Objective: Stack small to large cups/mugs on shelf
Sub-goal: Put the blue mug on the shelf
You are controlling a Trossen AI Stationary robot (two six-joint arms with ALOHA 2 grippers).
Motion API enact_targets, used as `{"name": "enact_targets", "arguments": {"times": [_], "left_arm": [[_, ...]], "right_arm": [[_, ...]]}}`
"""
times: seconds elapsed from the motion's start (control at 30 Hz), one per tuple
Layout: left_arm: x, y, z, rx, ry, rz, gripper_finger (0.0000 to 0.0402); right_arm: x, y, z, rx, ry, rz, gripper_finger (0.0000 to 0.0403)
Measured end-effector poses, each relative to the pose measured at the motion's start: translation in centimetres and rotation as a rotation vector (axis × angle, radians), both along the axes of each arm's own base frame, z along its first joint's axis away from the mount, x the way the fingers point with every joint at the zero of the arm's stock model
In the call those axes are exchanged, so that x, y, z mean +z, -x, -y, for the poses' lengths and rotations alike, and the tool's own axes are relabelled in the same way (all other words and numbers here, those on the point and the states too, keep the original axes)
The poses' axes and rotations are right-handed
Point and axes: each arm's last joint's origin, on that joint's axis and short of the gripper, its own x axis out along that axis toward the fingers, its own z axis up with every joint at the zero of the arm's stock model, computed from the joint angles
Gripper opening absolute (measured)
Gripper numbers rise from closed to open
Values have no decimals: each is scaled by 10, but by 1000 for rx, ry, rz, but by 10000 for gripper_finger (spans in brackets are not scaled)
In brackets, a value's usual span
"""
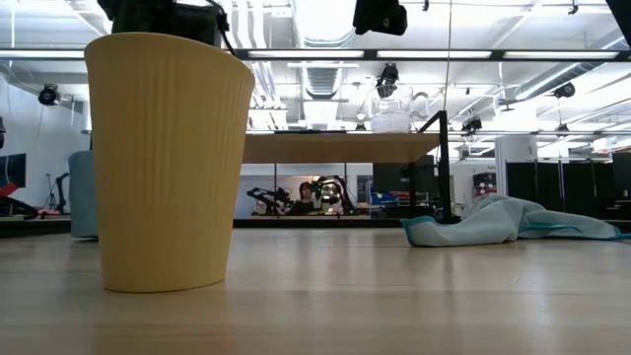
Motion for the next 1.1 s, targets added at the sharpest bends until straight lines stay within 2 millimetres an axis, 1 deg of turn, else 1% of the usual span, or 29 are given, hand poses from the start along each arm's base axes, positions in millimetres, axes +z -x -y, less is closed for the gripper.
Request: {"name": "enact_targets", "arguments": {"times": [0.13,0.37,0.53,0.7,0.9,1.1], "left_arm": [[11,-2,8,-30,40,18,2],[39,-11,25,-125,43,117,1],[67,-18,39,-186,40,215,1],[101,-23,51,-234,21,336,0],[134,-23,51,-244,-92,454,0],[147,-23,48,-276,-200,497,0]], "right_arm": [[0,0,0,0,0,0,54],[0,0,0,25,13,4,54],[0,0,0,30,16,6,54],[0,0,0,60,32,10,54],[1,-1,0,70,38,18,54],[1,-1,0,70,38,18,54]]}}
